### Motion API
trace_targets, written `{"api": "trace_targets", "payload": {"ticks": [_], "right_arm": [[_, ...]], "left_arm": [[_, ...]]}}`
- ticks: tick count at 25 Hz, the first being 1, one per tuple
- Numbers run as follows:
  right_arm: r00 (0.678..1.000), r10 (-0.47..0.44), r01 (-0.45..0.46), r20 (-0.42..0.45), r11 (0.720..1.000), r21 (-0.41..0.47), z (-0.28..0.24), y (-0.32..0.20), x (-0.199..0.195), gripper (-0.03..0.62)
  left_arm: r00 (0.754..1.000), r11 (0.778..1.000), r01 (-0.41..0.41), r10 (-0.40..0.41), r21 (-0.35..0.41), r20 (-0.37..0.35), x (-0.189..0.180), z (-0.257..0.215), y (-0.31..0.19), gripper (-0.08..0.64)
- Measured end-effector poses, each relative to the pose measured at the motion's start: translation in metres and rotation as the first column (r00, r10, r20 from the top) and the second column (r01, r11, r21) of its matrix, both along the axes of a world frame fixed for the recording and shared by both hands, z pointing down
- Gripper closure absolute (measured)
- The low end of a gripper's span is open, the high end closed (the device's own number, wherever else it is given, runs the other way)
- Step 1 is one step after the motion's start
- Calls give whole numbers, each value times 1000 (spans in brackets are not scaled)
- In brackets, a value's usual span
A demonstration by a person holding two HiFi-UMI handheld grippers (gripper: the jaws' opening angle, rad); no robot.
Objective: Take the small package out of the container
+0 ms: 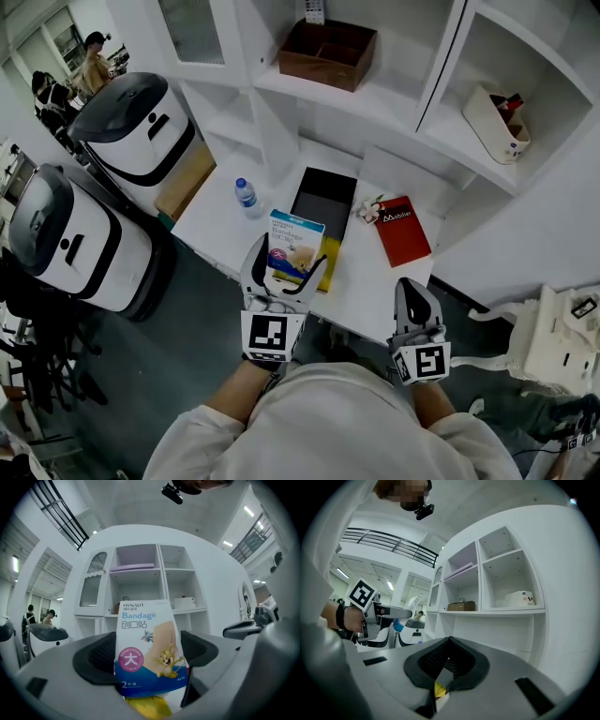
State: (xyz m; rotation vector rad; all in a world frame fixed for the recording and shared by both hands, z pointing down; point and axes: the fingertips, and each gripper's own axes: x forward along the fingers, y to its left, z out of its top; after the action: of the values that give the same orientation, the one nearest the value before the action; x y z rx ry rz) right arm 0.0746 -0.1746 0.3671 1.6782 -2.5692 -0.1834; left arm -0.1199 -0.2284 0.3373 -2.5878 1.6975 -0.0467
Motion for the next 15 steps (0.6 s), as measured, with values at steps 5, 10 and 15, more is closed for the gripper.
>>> {"api": "trace_targets", "payload": {"ticks": [5,10,15], "right_arm": [[1000,-4,4,-2,1000,5,-2,3,-1,569],[1000,-5,5,-1,1000,6,-2,3,-1,569],[1000,-6,6,-1,1000,6,-1,1,3,569]], "left_arm": [[1000,999,-9,9,40,6,1,-8,4,127],[1000,999,-9,9,38,4,3,-8,5,127],[1000,999,-9,9,33,4,6,-6,4,127]]}}
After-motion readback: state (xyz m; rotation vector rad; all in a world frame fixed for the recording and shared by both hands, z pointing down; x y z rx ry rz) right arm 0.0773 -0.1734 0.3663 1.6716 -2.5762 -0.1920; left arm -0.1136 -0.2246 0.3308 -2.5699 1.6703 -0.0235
